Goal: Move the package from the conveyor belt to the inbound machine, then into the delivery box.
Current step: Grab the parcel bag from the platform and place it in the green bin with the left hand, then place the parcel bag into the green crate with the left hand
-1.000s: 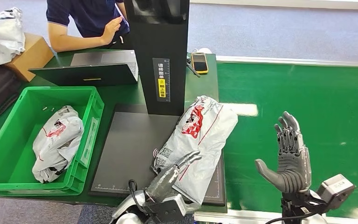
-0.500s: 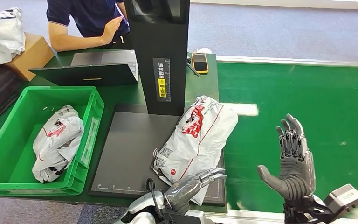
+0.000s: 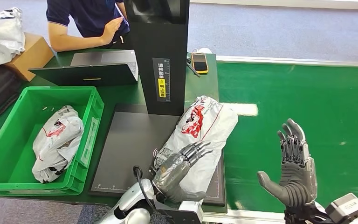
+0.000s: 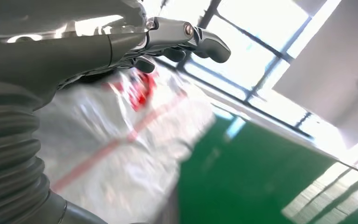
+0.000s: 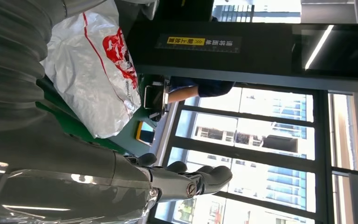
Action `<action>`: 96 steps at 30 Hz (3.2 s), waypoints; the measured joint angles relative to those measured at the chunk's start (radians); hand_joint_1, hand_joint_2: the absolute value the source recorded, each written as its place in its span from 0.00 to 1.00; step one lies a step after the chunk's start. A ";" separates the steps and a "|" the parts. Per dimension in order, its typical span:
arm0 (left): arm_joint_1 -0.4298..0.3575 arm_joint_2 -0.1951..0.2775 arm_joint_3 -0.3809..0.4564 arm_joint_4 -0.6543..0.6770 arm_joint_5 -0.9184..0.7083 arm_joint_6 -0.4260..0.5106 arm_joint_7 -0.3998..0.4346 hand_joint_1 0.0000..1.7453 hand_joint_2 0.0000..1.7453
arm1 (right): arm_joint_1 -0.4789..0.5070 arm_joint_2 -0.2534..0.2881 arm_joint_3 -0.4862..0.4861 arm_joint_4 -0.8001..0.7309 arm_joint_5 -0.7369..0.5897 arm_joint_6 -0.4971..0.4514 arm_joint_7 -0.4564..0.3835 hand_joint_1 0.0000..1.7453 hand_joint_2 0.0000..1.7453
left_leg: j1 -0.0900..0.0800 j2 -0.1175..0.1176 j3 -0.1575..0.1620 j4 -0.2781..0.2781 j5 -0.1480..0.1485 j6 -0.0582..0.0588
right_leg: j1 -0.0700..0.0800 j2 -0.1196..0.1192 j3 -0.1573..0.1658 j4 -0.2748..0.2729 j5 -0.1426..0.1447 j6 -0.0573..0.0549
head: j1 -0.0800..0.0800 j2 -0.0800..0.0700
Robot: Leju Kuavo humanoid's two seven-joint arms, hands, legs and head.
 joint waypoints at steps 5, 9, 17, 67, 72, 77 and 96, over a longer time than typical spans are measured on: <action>-0.012 0.006 0.014 0.042 -0.125 0.015 0.065 0.00 1.00 | -0.012 0.001 -0.006 0.001 -0.015 0.026 0.002 0.00 1.00 | 0.000 0.000 0.000 0.000 0.000 0.000 | 0.000 0.000 0.000 0.000 0.000 0.000 | 0.000 0.000; -0.031 -0.005 0.014 0.186 -0.180 0.013 0.077 0.00 1.00 | -0.042 0.001 -0.010 0.016 -0.034 0.045 0.009 0.00 1.00 | 0.000 0.000 0.001 0.000 0.000 0.000 | 0.000 0.000 0.000 0.000 0.000 0.000 | 0.000 0.000; -0.062 -0.034 0.014 0.355 -0.167 0.024 0.045 0.00 1.00 | -0.054 0.001 -0.016 0.036 -0.041 0.053 0.010 0.00 1.00 | 0.000 -0.001 0.002 0.000 0.000 0.000 | 0.000 -0.001 0.003 0.000 0.000 0.000 | 0.000 0.000; 0.117 0.007 0.091 -0.056 -0.299 0.401 0.086 1.00 1.00 | 0.067 0.044 -0.083 -0.102 -0.064 0.014 0.020 0.00 1.00 | 0.000 0.000 0.001 0.000 0.001 0.000 | 0.000 0.000 0.001 0.000 0.001 0.000 | 0.000 0.000; 0.167 0.027 0.145 -0.195 -0.310 0.498 0.049 1.00 1.00 | 0.066 0.045 -0.083 -0.101 -0.069 0.009 0.021 0.00 1.00 | 0.000 0.000 0.001 0.000 0.001 0.000 | 0.000 0.000 0.001 0.000 0.001 0.000 | 0.000 0.000; 0.232 0.023 0.247 -0.340 -0.329 0.517 -0.071 1.00 1.00 | 0.062 0.045 -0.083 -0.096 -0.073 0.007 0.020 0.00 1.00 | 0.000 0.000 0.000 0.000 0.001 0.000 | 0.000 0.000 0.001 0.000 0.001 0.000 | 0.000 0.000; 0.353 -0.153 0.773 -0.729 -0.151 0.516 -0.403 1.00 1.00 | 0.119 0.058 -0.071 -0.111 -0.076 -0.014 -0.002 0.00 1.00 | 0.000 0.000 0.000 -0.001 0.001 0.000 | 0.000 0.000 0.000 0.000 0.001 0.000 | 0.000 0.000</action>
